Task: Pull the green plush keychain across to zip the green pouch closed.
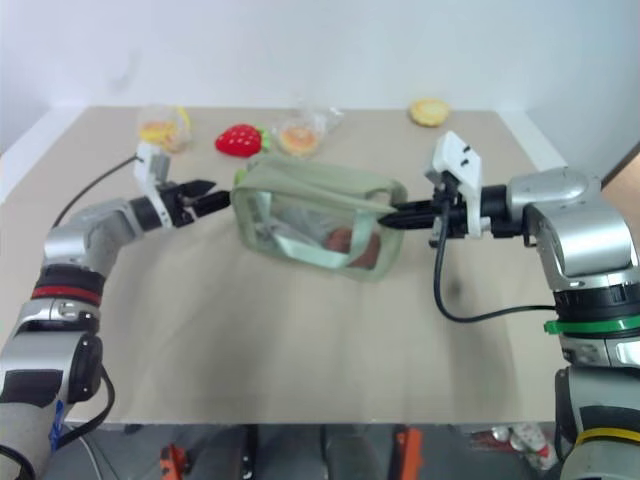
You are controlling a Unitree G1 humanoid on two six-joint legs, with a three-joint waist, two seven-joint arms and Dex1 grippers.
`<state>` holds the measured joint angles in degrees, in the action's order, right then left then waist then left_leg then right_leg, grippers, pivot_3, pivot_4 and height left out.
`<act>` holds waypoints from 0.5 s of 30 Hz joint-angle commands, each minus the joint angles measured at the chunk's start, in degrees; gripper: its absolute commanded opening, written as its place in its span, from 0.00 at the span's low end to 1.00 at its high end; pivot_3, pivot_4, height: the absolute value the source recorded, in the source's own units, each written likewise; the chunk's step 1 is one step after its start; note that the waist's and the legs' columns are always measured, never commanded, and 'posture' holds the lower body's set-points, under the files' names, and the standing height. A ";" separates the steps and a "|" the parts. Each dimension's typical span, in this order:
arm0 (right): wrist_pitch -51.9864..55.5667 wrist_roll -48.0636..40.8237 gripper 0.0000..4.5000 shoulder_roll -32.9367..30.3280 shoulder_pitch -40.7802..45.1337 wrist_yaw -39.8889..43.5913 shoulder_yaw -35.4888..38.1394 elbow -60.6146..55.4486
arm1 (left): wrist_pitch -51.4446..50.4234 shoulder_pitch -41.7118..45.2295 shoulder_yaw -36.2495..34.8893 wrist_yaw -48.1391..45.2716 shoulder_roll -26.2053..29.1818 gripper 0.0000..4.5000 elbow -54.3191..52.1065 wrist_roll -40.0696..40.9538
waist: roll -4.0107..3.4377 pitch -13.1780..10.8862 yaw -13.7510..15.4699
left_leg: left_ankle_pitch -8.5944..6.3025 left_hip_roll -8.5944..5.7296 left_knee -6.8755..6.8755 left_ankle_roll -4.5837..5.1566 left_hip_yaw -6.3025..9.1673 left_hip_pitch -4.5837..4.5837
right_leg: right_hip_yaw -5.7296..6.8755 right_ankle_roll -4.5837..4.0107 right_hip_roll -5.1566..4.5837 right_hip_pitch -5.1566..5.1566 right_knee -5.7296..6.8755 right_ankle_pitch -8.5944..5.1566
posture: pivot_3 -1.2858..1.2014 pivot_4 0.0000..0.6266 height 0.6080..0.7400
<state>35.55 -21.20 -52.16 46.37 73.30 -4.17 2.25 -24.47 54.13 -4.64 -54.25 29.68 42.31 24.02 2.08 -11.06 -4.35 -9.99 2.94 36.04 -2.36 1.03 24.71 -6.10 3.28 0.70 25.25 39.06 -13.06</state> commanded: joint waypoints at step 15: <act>0.07 -1.99 0.00 -0.55 0.36 -1.69 3.17 -2.63 | 9.29 9.44 -1.59 0.68 -4.35 0.51 12.40 -6.24 | 0.00 0.00 0.00 | 0.00 -0.04 0.06 0.00 0.05 0.05 | 0.02 0.05 -0.01 0.00 0.00 0.01 | 0.52 0.24 1.00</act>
<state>36.34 -22.24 -52.26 45.83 71.94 -3.65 1.49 -16.59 61.37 -4.77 -53.97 25.22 54.70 17.97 2.08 -11.07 -4.35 -9.99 2.90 36.10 -2.36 1.09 24.77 -6.08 3.33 0.69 25.25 39.06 -13.05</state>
